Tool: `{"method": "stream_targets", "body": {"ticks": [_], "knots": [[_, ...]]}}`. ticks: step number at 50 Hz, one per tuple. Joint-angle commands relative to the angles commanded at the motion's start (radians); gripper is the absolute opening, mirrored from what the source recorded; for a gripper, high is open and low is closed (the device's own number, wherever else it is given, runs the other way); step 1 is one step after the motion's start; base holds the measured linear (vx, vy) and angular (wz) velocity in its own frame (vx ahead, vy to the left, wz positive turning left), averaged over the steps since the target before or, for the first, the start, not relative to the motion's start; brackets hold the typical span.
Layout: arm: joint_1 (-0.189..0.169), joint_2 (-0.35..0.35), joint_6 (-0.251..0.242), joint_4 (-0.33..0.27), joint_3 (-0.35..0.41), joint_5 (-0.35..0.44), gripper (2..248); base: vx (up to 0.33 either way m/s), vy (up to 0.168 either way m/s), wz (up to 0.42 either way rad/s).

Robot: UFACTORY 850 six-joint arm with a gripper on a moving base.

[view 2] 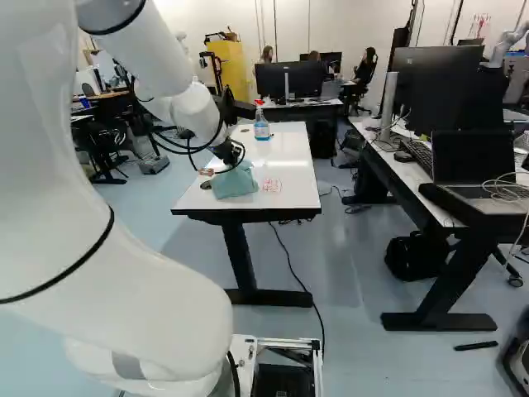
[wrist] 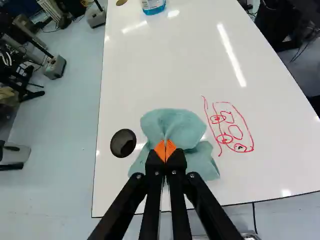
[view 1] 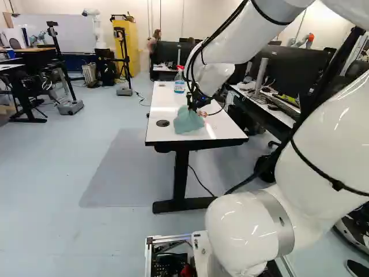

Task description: Clean the table with the green towel

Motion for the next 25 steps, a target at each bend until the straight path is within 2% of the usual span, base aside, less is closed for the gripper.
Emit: {"method": "stream_targets", "body": {"ticks": [25], "knots": [[-0.091, 0.001, 0.0, 0.0, 0.002, 0.0, 20, 0.0, 0.0, 0.0]]}}
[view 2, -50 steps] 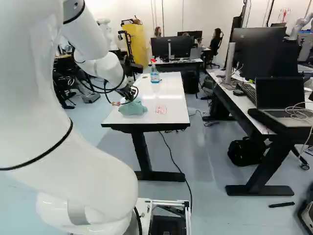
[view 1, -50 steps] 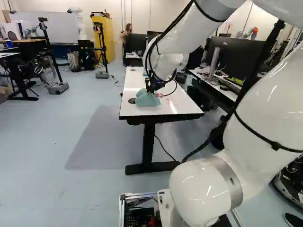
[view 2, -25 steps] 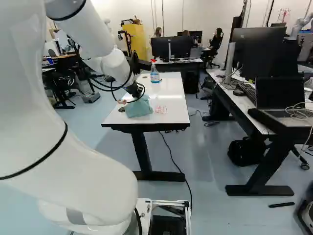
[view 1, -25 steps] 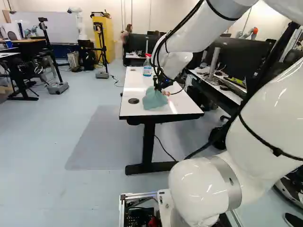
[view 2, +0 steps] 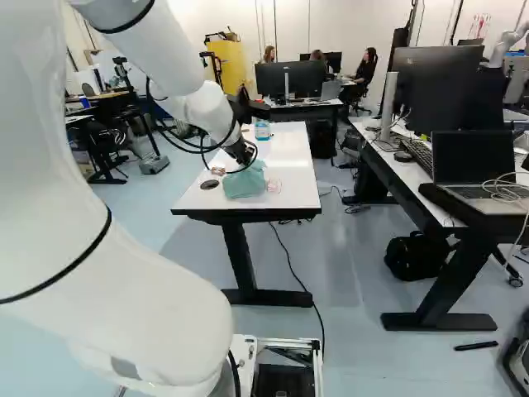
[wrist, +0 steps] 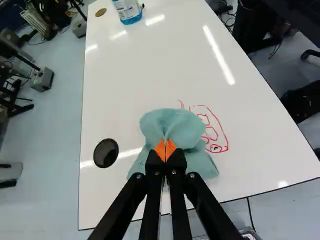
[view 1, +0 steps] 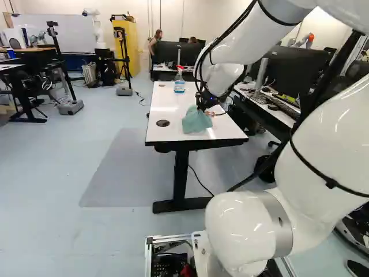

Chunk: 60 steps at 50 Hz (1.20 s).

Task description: Clean the table with the green towel

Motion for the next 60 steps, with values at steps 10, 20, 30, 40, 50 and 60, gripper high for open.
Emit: {"method": "stream_targets", "body": {"ticks": [10, 20, 30, 40, 50, 60], "knots": [[-0.036, -0.003, 0.0, 0.0, -0.002, 0.0, 20, 0.0, 0.0, 0.0], [-0.072, -0.007, 0.0, 0.0, -0.007, 0.0, 20, 0.0, 0.0, 0.0], [-0.108, -0.017, 0.0, 0.0, -0.016, 0.0, 20, 0.0, 0.0, 0.0], [-0.137, -0.044, 0.0, 0.0, -0.042, 0.0, 20, 0.0, 0.0, 0.0], [-0.157, -0.051, 0.0, 0.0, -0.048, 0.0, 20, 0.0, 0.0, 0.0], [-0.157, -0.053, 0.0, 0.0, -0.048, 0.0, 20, 0.0, 0.0, 0.0]]}}
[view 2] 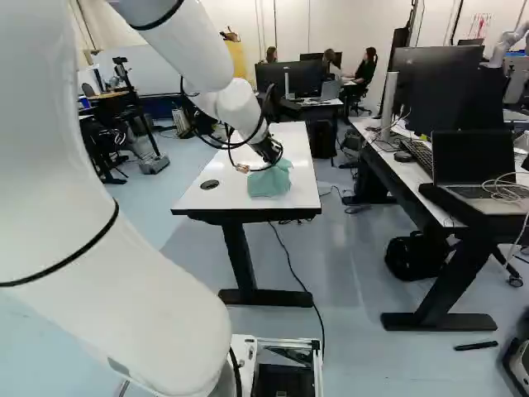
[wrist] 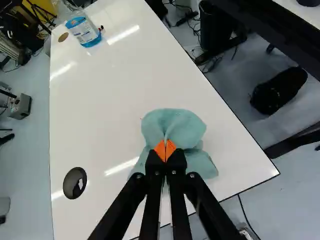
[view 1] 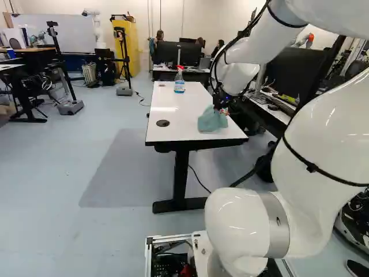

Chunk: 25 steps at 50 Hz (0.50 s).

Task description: Clean the table with the green towel

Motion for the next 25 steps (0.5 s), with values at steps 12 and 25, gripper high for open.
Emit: {"method": "stream_targets", "body": {"ticks": [12, 25], "knots": [[0.0, -0.027, 0.0, 0.0, -0.001, 0.0, 20, 0.0, 0.0, 0.0], [0.0, -0.064, 0.0, 0.0, -0.005, 0.0, 20, 0.0, 0.0, 0.0]]}}
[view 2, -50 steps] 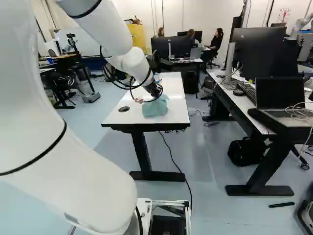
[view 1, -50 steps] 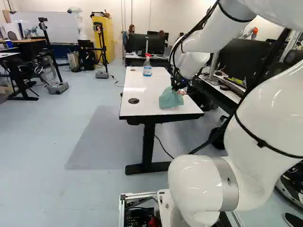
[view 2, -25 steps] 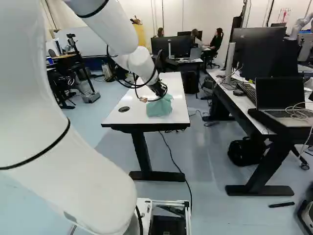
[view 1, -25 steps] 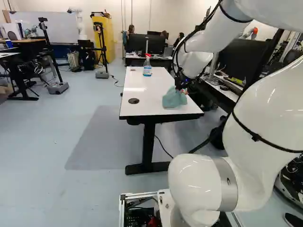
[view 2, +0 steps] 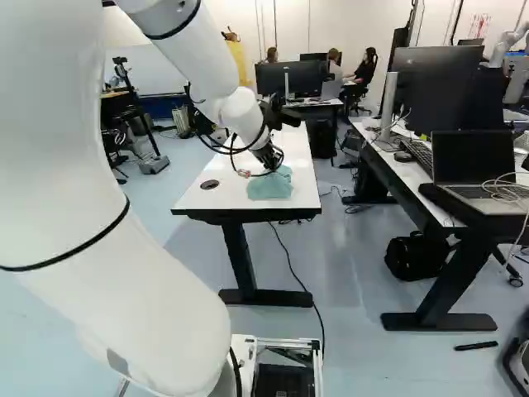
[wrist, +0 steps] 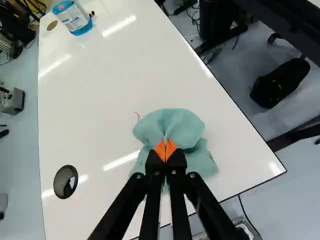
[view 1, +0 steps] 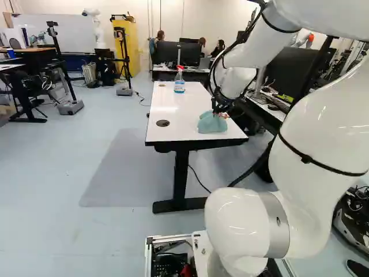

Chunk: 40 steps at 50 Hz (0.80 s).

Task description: Clean the table with the green towel

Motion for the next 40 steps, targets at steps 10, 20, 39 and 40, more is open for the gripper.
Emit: {"method": "stream_targets", "body": {"ticks": [10, 20, 39, 40], "knots": [[0.0, -0.03, 0.0, 0.0, -0.004, 0.0, 20, 0.0, 0.0, 0.0], [0.0, -0.059, 0.0, 0.0, -0.008, 0.0, 20, 0.0, 0.0, 0.0], [0.0, -0.119, 0.0, 0.0, -0.02, 0.0, 20, 0.0, 0.0, 0.0], [0.0, -0.122, 0.0, 0.0, -0.021, 0.0, 20, 0.0, 0.0, 0.0]]}}
